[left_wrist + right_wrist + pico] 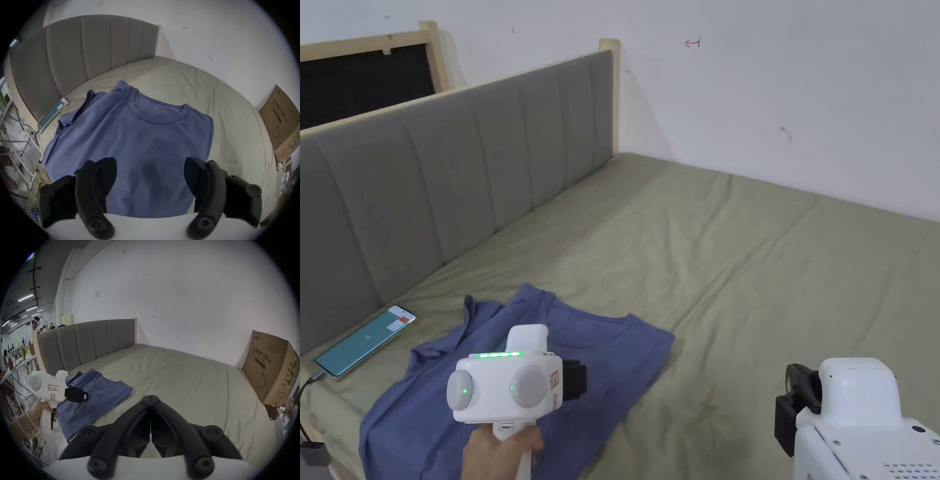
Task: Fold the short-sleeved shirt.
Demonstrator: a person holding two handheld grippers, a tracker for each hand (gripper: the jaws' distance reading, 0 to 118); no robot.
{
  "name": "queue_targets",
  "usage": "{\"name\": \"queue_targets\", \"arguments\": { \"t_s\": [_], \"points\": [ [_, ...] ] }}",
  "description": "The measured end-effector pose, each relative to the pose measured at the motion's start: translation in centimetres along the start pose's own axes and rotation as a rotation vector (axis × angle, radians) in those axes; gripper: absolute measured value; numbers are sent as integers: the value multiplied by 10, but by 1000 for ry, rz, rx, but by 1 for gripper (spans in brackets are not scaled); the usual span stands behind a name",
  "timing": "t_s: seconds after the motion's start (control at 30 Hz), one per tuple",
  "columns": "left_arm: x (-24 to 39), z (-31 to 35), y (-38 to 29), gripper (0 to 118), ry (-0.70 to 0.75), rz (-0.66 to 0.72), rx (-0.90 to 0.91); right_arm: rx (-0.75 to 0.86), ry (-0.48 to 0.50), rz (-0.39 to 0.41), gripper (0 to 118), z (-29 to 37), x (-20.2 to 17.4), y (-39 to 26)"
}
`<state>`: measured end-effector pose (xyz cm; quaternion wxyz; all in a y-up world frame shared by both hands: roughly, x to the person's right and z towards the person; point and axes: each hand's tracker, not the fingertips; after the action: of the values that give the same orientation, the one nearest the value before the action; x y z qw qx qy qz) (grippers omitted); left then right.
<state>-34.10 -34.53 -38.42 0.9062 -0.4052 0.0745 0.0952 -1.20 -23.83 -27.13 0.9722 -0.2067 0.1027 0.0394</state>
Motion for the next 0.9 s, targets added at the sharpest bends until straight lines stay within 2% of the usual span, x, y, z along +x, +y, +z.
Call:
{"name": "queue_targets", "arguments": {
  "t_s": [0.07, 0.1, 0.17, 0.2, 0.23, 0.27, 0.3, 0.33, 0.37, 0.4, 0.43, 0.47, 0.5, 0.6, 0.7, 0.77, 0.9],
  "points": [
    [4, -11, 5, 110, 0, -27, -63, -22, -2, -10, 0, -7, 3, -3],
    [6, -20, 6, 114, -11, -46, -85, -30, -4, -10, 0, -10, 4, -4],
    [10, -40, 5, 113, 18, -44, -97, -47, -6, -8, 0, -15, 6, -9],
    [12, -52, 3, 111, 32, -54, -171, -59, -7, -5, 0, -17, 7, -11],
    [13, -64, 0, 101, 28, -47, -232, -72, -9, -2, 0, -19, 7, -13],
    [14, -74, -5, 101, -3, -33, -282, -83, -9, 0, 0, -20, 8, -16],
    [16, -72, -10, 100, 52, -46, -236, -91, -10, 2, 0, -22, 9, -19],
    [19, -66, -9, 94, 39, -49, -206, -101, -14, 3, 0, -23, 11, -21],
    [19, -63, -5, 78, 45, -43, -217, -111, -18, 1, 0, -25, 12, -23],
    [17, -57, -3, 53, 42, -23, -181, -119, -19, -8, 0, -26, 14, -26],
    [15, -54, -2, 17, 42, 2, -147, -128, -22, -21, 0, -27, 17, -27],
    [10, -53, 0, 6, 62, 30, -135, -142, -23, -41, 0, -28, 19, -29],
    [6, -58, -1, 6, 101, 45, -145, -151, -22, -62, 0, -28, 21, -30],
    [-5, -58, 5, 6, 28, 163, -195, -152, -26, -86, 0, -23, 27, -32],
    [-2, -50, 13, 6, 27, 142, -202, -146, -47, -82, 0, -17, 35, -32],
    [0, -39, 19, 6, 21, 139, -197, -134, -63, -111, 0, -11, 44, -30],
    [7, -2, 41, 6, -115, 256, -138, -106, -106, -140, 0, 6, 65, -26]
  ]
}}
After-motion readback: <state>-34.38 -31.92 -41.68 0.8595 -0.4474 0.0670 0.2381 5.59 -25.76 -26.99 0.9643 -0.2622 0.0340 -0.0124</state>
